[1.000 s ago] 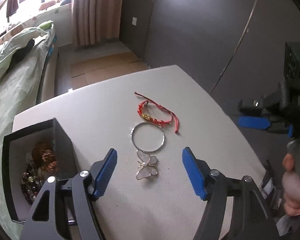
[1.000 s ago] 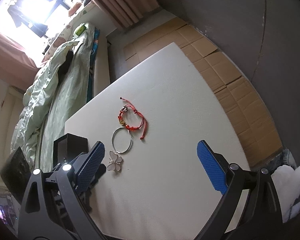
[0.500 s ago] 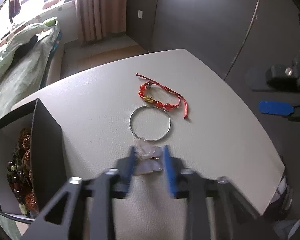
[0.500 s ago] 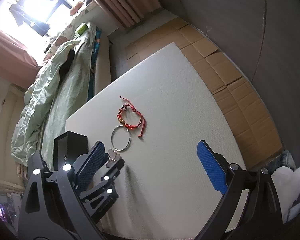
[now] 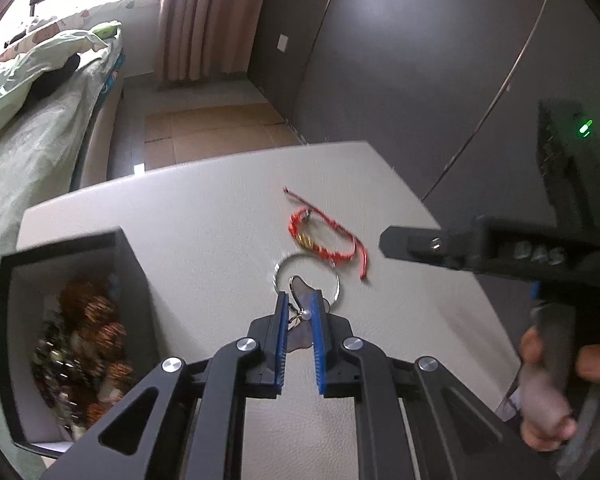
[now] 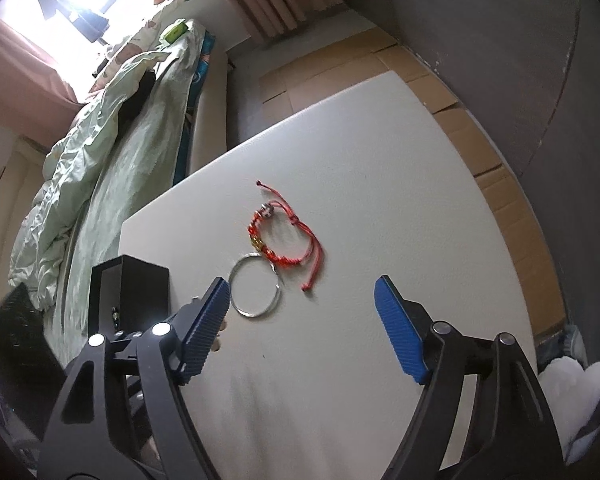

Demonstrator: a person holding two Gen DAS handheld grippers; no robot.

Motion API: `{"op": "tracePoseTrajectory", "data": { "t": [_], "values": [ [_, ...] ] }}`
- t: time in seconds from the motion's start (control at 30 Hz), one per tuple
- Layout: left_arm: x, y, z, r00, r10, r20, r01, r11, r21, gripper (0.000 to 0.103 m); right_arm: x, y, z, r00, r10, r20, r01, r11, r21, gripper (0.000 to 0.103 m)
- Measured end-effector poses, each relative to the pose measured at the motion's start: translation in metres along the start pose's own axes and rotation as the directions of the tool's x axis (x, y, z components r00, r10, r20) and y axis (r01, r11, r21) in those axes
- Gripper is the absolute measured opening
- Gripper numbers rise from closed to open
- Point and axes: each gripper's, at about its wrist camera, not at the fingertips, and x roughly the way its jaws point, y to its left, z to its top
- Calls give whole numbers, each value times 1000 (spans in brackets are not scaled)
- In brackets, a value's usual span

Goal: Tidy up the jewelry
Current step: 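Carry the butterfly to the box with the left tool while the right grasps the red string bracelet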

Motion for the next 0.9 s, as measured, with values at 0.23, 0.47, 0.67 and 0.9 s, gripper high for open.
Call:
{"op": "tracePoseTrajectory", "data": {
  "t": [0.23, 0.47, 0.67, 0.9],
  "values": [
    [-26, 23, 15, 999, 0, 43, 1, 999, -40, 9, 16, 14, 10, 1000, -1, 1, 1, 1000, -30, 66],
    [-48, 49, 31, 996, 6, 89, 1, 997, -79, 9, 38, 23, 24, 999, -34, 6, 34, 998, -44, 59],
    [-56, 73, 43, 994, 14, 110, -2, 994, -112, 9, 57, 24, 38, 988, -153, -7, 153, 987, -57, 51],
    [-65, 99, 49, 992, 11, 126, 9, 988, -157, 9, 72, 45, 35, 947, -320, 21, 317, 926, -203, 15]
  ]
}}
